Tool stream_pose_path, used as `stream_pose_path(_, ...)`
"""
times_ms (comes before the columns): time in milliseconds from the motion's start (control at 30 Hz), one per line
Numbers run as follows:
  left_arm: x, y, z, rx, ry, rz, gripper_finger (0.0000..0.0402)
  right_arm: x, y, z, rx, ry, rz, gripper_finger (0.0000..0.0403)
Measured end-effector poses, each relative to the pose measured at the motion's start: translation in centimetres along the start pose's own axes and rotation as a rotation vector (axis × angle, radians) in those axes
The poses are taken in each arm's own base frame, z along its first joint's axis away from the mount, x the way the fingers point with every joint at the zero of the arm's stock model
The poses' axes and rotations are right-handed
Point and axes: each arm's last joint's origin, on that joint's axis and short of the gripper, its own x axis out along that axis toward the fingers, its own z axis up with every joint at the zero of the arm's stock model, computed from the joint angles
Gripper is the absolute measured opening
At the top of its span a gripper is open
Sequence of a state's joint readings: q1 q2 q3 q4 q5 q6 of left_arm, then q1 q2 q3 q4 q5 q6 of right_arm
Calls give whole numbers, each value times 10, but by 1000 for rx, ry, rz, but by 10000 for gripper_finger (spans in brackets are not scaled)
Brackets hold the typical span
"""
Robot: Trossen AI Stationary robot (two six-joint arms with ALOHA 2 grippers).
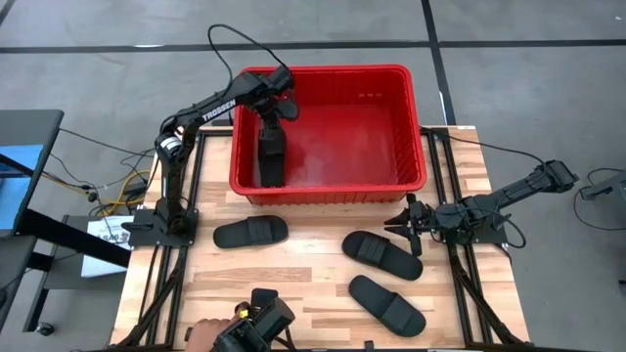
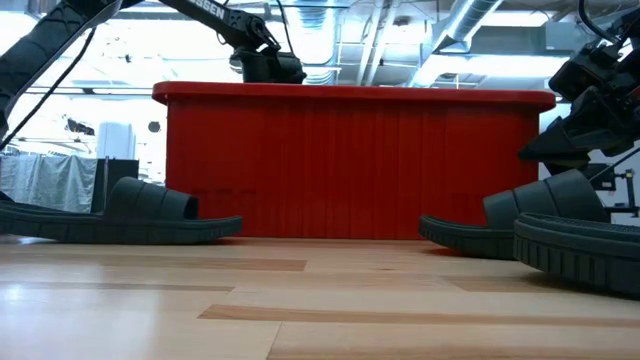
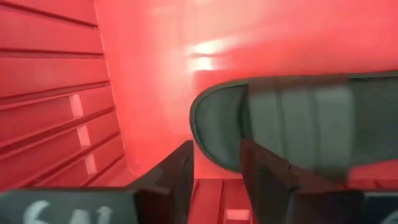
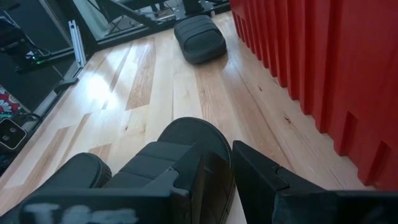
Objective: Pick and place slides into bin
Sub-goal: Put the black slide into the red bin
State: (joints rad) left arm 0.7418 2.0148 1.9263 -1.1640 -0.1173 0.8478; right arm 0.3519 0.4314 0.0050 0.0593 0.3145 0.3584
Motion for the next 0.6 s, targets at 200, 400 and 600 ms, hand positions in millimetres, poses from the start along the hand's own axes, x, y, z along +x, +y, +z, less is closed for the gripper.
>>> stream_pose_path(200, 0, 0, 0, -27, 2, 7, 123, 0, 0, 0, 0, 1, -1, 76)
stream_pose_path(400, -17, -1, -1, -60, -23, 37, 121, 0, 0, 0, 0, 0, 0, 76)
stream_pose_path(600, -67, 0, 4, -119, -192, 88, 121, 0, 0, 0, 0, 0, 0, 76)
